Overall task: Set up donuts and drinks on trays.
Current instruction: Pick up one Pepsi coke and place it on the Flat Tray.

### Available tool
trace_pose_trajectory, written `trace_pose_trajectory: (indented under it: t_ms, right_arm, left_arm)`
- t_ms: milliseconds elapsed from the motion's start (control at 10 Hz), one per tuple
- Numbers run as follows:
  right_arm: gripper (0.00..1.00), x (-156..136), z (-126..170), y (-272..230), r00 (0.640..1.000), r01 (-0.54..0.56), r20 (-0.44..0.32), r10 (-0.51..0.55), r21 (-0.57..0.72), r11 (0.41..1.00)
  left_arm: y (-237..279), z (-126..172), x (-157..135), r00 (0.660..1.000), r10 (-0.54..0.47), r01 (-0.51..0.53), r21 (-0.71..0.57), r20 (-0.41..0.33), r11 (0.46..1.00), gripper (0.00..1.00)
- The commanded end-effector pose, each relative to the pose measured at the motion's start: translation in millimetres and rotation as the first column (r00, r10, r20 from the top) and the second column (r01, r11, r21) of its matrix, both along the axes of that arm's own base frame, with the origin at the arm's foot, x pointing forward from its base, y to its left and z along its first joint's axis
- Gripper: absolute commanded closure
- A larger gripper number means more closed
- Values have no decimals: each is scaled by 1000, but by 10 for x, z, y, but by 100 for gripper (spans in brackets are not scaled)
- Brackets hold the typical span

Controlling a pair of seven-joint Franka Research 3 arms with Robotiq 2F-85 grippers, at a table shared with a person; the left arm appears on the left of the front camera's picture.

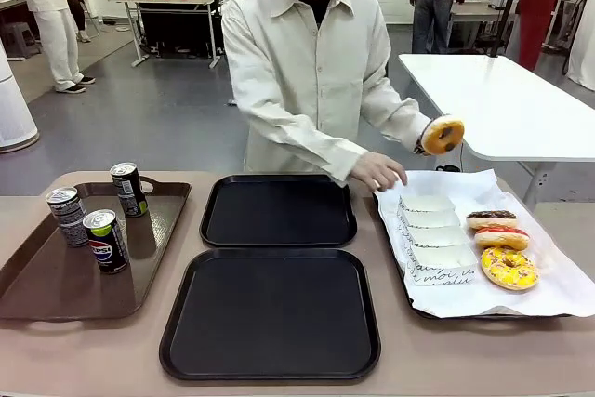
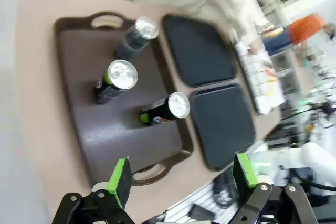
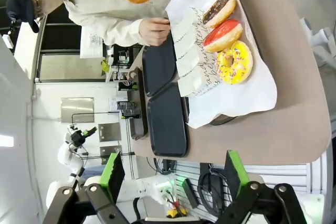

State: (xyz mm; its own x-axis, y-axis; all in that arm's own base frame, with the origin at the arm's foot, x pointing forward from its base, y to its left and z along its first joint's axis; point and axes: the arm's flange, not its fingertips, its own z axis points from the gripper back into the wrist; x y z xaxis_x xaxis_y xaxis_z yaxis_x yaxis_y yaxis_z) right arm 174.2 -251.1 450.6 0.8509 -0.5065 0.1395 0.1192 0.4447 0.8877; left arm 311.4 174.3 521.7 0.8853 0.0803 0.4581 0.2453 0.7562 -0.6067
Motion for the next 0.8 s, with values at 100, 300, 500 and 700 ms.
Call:
trace_pose_trajectory:
  t_ms: [100, 300, 500, 700]
  right_arm:
    - [0, -17, -13, -24, 1000, -4, 13, 3, 16, 1000]
    - [0, -17, -13, -24, 1000, -4, 13, 3, 16, 1000]
    - [0, -17, -13, -24, 1000, -4, 13, 3, 16, 1000]
    - [0, -17, -13, -24, 1000, -4, 13, 3, 16, 1000]
  left_arm:
    - [-833, 399, 60, 975, 33, 67, 434, -220, 898, 0]
    - [-1245, 398, 250, 960, 108, 59, 565, -258, 823, 0]
    - [-1554, 298, 496, 956, 129, 49, 578, -263, 815, 0]
    - [-1844, 103, 766, 955, 104, 79, 574, -278, 815, 0]
